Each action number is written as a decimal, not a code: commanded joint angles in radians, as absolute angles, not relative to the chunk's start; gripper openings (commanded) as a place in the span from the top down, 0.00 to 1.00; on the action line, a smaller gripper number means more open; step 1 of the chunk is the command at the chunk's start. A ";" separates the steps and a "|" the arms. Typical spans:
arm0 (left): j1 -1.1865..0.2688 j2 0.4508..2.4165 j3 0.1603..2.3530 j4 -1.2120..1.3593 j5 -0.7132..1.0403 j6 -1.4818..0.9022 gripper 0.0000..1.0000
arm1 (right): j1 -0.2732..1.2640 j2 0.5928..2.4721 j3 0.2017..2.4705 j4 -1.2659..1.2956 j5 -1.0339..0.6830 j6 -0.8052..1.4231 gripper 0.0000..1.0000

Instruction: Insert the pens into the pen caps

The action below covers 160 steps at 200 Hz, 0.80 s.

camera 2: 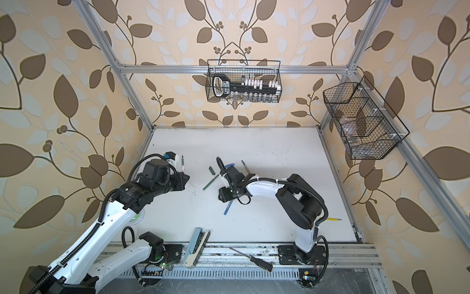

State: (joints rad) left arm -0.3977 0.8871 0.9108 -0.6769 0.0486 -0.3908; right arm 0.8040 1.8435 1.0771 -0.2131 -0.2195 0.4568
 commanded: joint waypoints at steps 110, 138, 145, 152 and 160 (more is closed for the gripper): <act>-0.393 0.851 0.858 -0.591 0.117 -0.344 0.89 | 0.778 1.960 1.237 -0.274 -0.214 0.457 0.51; -0.393 0.847 0.810 -0.511 0.199 -0.328 0.90 | 0.762 1.969 1.263 -0.304 -0.191 0.459 0.55; -0.393 0.849 0.804 -0.500 0.210 -0.328 0.90 | 0.758 1.977 1.269 -0.305 -0.196 0.460 0.56; -0.393 0.852 0.800 -0.494 0.213 -0.329 0.90 | 0.755 1.984 1.275 -0.305 -0.202 0.463 0.57; -0.393 0.854 0.793 -0.486 0.217 -0.328 0.90 | 0.753 1.991 1.280 -0.301 -0.208 0.467 0.58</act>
